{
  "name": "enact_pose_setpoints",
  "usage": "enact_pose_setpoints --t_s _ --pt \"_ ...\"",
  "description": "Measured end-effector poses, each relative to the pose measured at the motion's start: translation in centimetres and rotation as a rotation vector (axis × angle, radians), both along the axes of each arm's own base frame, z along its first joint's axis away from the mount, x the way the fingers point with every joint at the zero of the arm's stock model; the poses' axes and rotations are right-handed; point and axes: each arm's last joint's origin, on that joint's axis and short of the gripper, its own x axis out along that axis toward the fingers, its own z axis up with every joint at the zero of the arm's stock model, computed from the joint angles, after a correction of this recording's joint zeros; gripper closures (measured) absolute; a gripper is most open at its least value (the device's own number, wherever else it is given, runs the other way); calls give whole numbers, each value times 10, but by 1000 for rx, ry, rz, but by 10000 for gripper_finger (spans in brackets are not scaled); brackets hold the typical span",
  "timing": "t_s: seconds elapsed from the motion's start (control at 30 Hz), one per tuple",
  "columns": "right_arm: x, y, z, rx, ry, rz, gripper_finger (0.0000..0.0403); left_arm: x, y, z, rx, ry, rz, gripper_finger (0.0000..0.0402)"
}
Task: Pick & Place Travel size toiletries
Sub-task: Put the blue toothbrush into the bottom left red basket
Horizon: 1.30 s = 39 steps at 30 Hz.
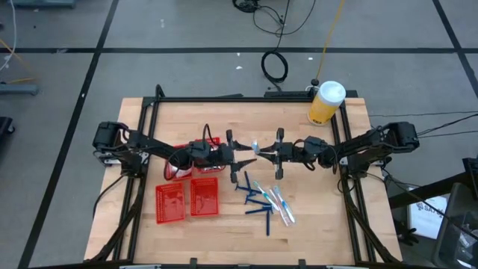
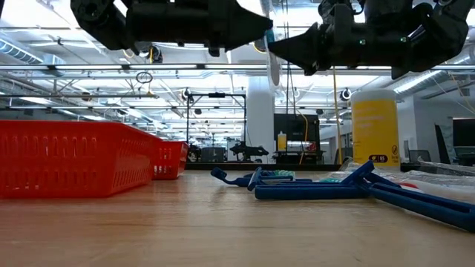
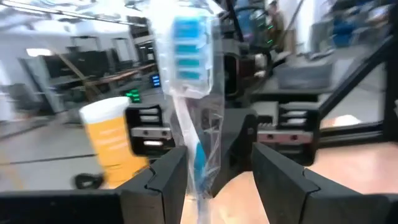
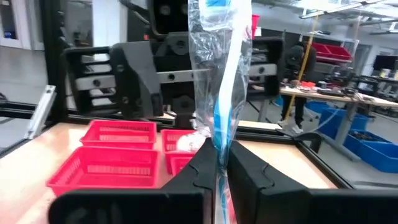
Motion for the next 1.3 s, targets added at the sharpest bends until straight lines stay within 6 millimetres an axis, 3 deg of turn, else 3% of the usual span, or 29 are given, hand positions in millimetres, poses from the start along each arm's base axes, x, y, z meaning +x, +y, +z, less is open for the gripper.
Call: enact_pose_setpoints --t_s 0.2,0.6,0.83,1.13,1.3 --pt "0 1 2 5 -20 50 390 2 6 4 -99 -22 -7 231" --pt "0 2 2 23 -25 70 390 3 6 2 -116 -16 -31 231" --pt "0 2 2 23 -25 70 390 8 5 11 -119 -45 -31 231" --pt "0 2 2 23 -23 70 390 10 8 5 -134 -27 -22 231" --pt "0 2 2 23 -23 70 390 21 8 2 -134 -22 -21 231"
